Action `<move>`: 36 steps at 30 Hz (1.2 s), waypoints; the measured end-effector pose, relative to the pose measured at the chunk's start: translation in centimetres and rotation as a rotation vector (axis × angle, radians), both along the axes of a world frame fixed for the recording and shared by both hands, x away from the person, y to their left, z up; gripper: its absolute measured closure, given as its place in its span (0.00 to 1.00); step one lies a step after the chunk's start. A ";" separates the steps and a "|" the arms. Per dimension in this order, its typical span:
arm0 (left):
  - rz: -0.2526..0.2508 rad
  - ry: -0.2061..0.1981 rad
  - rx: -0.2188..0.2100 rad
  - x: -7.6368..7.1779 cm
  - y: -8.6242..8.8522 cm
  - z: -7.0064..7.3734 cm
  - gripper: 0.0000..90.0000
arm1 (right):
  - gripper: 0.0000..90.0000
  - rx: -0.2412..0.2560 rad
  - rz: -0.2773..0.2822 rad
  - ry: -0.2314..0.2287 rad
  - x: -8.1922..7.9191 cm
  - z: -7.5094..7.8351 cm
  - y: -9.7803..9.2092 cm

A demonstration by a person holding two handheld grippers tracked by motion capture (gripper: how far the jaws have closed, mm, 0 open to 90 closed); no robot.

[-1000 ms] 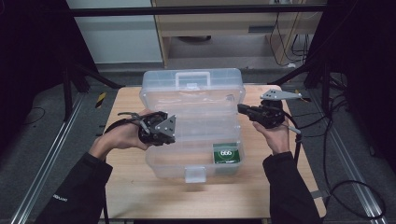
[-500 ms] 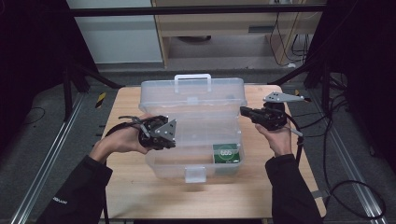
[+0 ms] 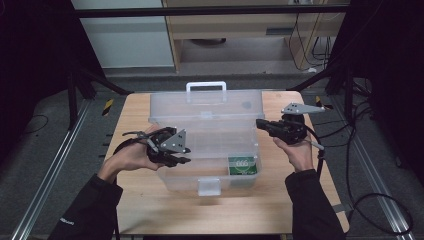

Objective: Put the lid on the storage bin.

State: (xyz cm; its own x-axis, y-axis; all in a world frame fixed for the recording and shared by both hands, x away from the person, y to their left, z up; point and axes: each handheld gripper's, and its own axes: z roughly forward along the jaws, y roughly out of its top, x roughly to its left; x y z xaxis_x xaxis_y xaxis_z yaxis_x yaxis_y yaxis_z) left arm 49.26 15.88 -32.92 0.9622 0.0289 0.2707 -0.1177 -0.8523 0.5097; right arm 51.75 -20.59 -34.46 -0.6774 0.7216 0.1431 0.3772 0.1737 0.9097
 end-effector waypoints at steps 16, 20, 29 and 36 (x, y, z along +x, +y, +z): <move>0.050 0.108 -0.260 -0.1 -1.0 -1.3 0.60 | 1.00 0.002 0.013 0.011 -0.2 -0.1 -0.1; 0.082 0.115 -0.333 -0.4 -1.0 -1.6 0.59 | 1.00 0.003 0.017 0.011 -0.3 -0.2 -0.2; 0.199 0.118 -0.522 -0.8 -0.4 -2.4 0.60 | 1.00 0.000 0.026 0.012 -0.5 -0.4 -0.2; 0.259 0.116 -0.616 -1.3 0.1 -3.4 0.65 | 1.00 -0.010 0.024 0.011 -0.6 -0.4 -0.2</move>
